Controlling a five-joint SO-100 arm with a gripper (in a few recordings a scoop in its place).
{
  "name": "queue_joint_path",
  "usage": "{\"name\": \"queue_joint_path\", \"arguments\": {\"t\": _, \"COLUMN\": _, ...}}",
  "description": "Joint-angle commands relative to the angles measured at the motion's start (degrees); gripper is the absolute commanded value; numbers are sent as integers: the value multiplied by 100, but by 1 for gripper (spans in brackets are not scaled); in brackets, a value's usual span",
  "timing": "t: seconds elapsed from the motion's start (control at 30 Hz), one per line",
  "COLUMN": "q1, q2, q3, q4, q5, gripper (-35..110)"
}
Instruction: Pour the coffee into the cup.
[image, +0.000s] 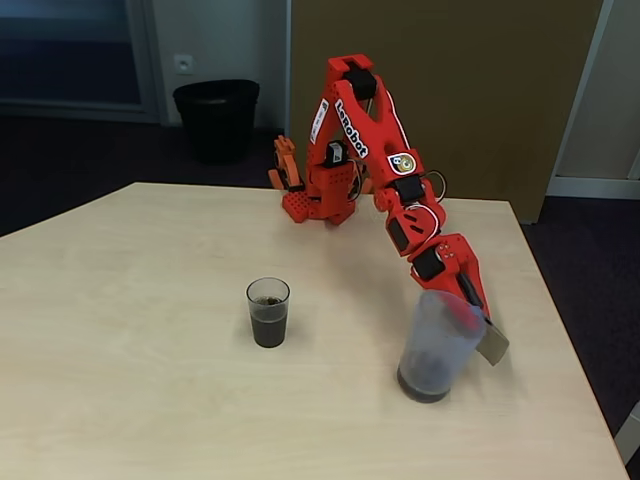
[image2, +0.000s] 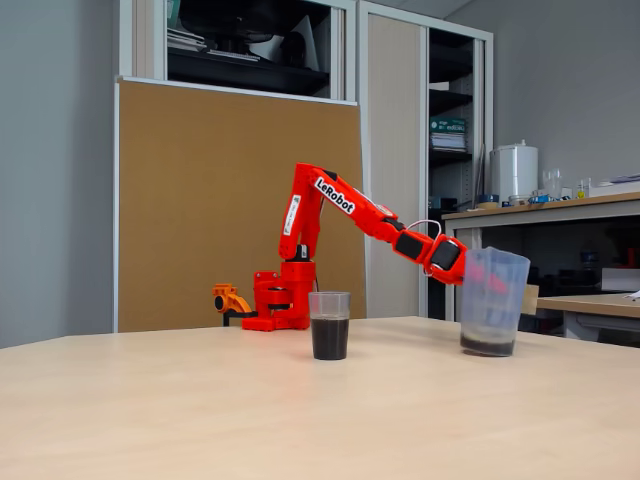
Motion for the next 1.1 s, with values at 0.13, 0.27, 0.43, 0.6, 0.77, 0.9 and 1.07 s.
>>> {"name": "queue_joint_path", "arguments": {"t": 0.13, "q1": -123, "q2": 167, "q3": 35, "q4": -404, "q5": 519, "gripper": 9}}
{"name": "queue_joint_path", "arguments": {"t": 0.27, "q1": -123, "q2": 185, "q3": 176, "q4": -545, "q5": 694, "gripper": 10}}
{"name": "queue_joint_path", "arguments": {"t": 0.43, "q1": -114, "q2": 193, "q3": 272, "q4": -659, "q5": 835, "gripper": 12}}
{"name": "queue_joint_path", "arguments": {"t": 0.6, "q1": -114, "q2": 185, "q3": 325, "q4": -668, "q5": 1028, "gripper": 12}}
{"name": "queue_joint_path", "arguments": {"t": 0.77, "q1": -114, "q2": 246, "q3": 448, "q4": -642, "q5": 1151, "gripper": 12}}
{"name": "queue_joint_path", "arguments": {"t": 0.9, "q1": -123, "q2": 360, "q3": 510, "q4": -642, "q5": 1107, "gripper": 12}}
{"name": "queue_joint_path", "arguments": {"t": 1.07, "q1": -149, "q2": 633, "q3": 650, "q4": -501, "q5": 1187, "gripper": 12}}
